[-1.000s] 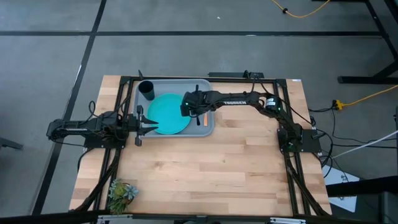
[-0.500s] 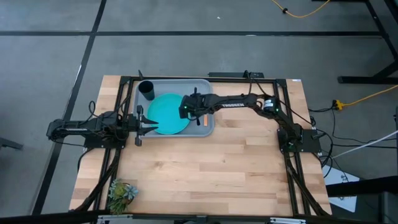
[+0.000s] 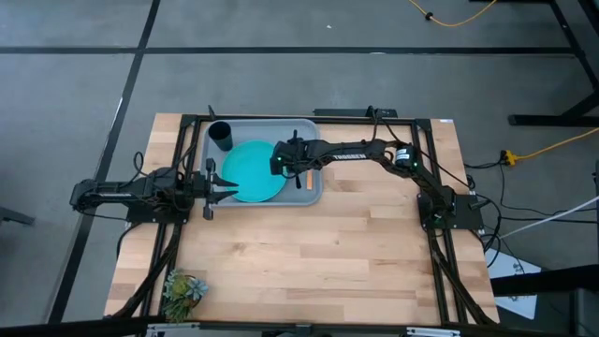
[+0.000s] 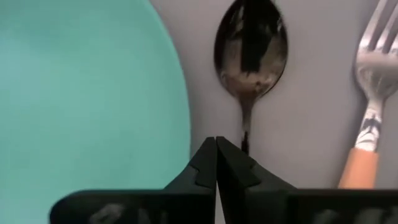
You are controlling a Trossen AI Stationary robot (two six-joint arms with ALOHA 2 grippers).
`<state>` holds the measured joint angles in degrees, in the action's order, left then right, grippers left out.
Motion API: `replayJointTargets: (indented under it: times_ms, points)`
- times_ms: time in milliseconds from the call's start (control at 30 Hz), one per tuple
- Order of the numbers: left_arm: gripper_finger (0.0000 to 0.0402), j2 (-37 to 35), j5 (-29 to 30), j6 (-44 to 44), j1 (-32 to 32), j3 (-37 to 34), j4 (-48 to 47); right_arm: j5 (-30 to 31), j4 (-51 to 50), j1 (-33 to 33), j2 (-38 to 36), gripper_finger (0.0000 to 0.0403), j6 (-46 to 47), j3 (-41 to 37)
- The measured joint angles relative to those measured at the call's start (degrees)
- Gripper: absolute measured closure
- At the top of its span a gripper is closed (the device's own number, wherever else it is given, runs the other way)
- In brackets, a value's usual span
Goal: Pick and place plate/cup/fork/spoon on tray
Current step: Put the black spoon on the serving tray left beside the yellow fork
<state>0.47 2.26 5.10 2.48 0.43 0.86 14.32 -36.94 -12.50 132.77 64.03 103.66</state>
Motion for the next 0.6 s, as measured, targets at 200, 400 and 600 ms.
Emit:
replayJointTargets:
  times_ms: [200, 400, 600]
  points:
    - [0.0321, 0.0, 0.0, -0.02, 0.01, 0.01, 0.0, 0.21, -0.03, -0.78, 0.0, 0.0399, 0.0, 0.0]
    - [0.0321, 0.0, 0.0, -0.02, 0.02, 0.02, 0.0, 0.02, -0.32, -0.95, 0.0, 0.0398, 0.02, 0.0]
    - [0.0321, 0.0, 0.0, -0.02, 0.01, 0.02, 0.0, -0.49, -0.49, -1.13, 0.81, 0.0398, 0.22, -0.09]
